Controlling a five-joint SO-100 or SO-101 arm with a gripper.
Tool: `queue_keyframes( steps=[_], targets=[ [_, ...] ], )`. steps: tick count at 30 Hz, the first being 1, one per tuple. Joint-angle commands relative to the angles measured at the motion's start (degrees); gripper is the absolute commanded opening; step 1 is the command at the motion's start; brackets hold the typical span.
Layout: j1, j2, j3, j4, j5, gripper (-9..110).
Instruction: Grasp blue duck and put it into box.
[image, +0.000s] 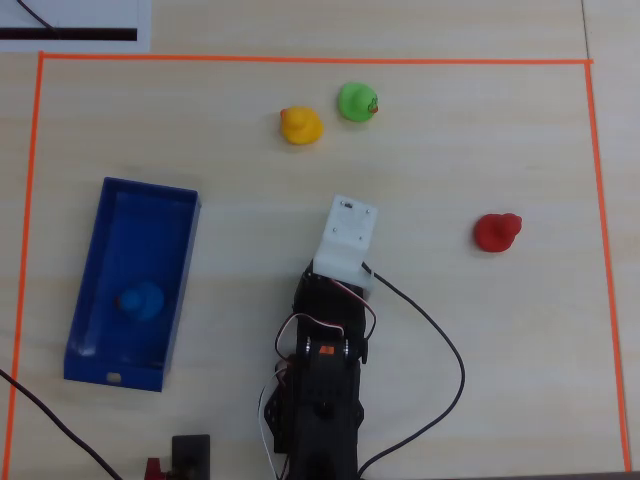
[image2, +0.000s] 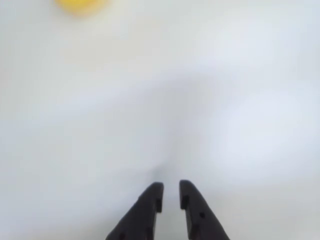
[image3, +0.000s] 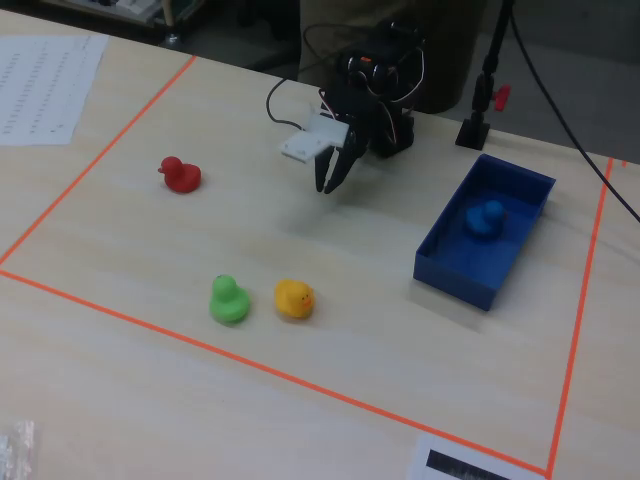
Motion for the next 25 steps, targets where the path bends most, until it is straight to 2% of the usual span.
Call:
queue_keyframes(
  steps=[1, 7, 25],
  targets=[
    [-0.1, 0.3, -0.3, 16.2, -6.0, 0],
    [0.3, 0.3, -0.3, 16.2, -3.3, 5],
    [0.2, 0.3, -0.3, 16.2, -3.4, 5]
  ],
)
